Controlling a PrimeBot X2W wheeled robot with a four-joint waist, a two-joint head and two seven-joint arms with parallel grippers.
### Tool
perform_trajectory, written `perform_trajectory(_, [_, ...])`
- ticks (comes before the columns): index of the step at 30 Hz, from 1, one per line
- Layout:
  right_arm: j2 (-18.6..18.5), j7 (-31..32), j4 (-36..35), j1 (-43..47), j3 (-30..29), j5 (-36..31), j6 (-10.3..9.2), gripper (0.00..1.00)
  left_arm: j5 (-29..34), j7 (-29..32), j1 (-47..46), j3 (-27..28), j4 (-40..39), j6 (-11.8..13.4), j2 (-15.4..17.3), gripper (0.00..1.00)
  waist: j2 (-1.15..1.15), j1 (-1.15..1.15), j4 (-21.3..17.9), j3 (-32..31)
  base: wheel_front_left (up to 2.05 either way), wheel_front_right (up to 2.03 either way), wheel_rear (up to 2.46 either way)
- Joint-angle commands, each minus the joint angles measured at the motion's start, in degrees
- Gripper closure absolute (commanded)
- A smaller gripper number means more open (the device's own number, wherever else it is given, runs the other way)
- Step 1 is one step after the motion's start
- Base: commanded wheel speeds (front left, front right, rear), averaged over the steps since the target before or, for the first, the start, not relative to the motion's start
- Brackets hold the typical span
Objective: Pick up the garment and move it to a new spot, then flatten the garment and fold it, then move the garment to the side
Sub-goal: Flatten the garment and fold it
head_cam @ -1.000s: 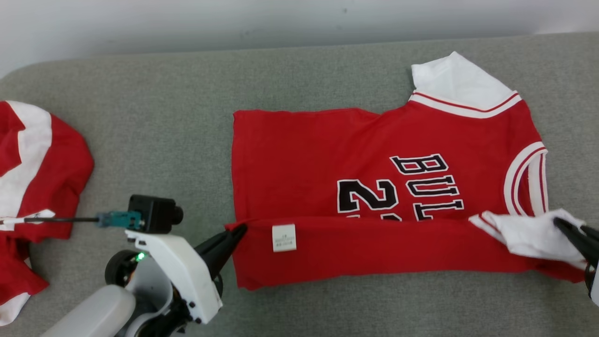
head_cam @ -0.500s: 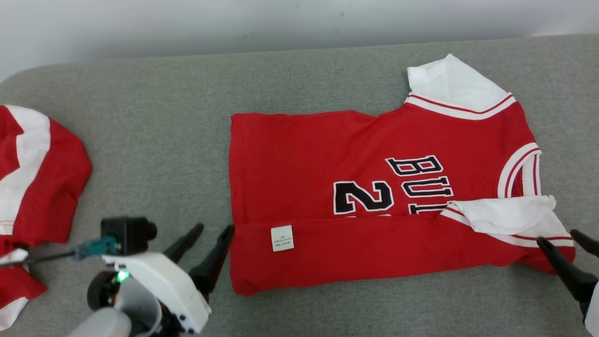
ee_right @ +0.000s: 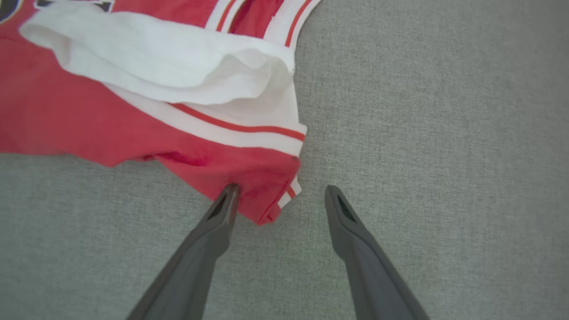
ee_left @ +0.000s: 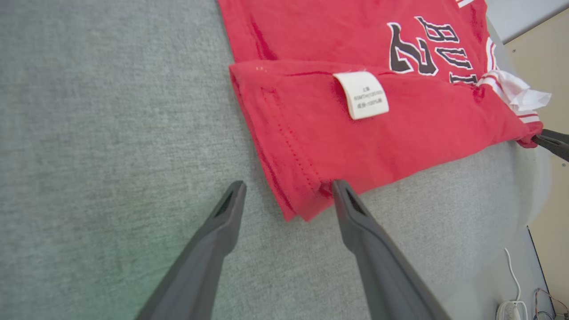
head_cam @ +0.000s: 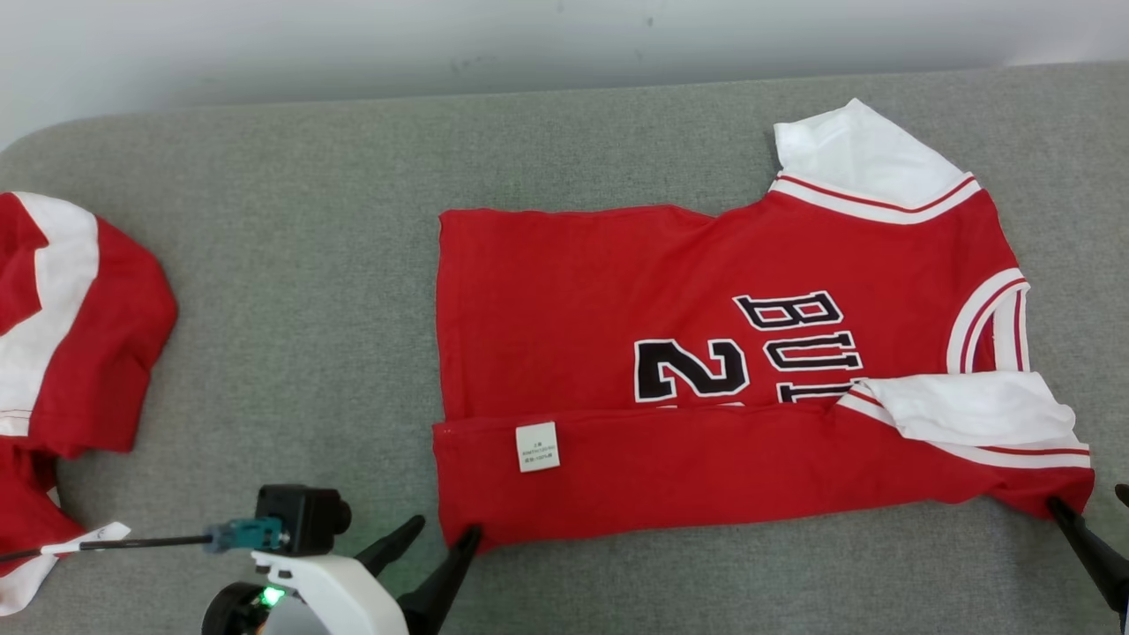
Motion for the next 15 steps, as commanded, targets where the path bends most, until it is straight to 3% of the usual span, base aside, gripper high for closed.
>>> perform_trajectory(1, [0.27, -0.46, 0.76, -0.39, 0.05, -0.38, 0.01, 0.0, 0.06, 0.14, 0.13, 0.1, 0.66, -0.26, -0.03, 0.0, 0.0, 0.0, 0.13, 0.22, 0.0, 0.0, 0.0])
perform_trajectory(15, [1.95, -1.34, 5.92, -5.51, 5.13, 0.37, 0.01, 0.0, -0.72, 2.97, -2.2, -3.3, 6.26, -3.56, -3.01, 0.0, 0.0, 0.0, 0.05, 1.84, 0.0, 0.0, 0.0])
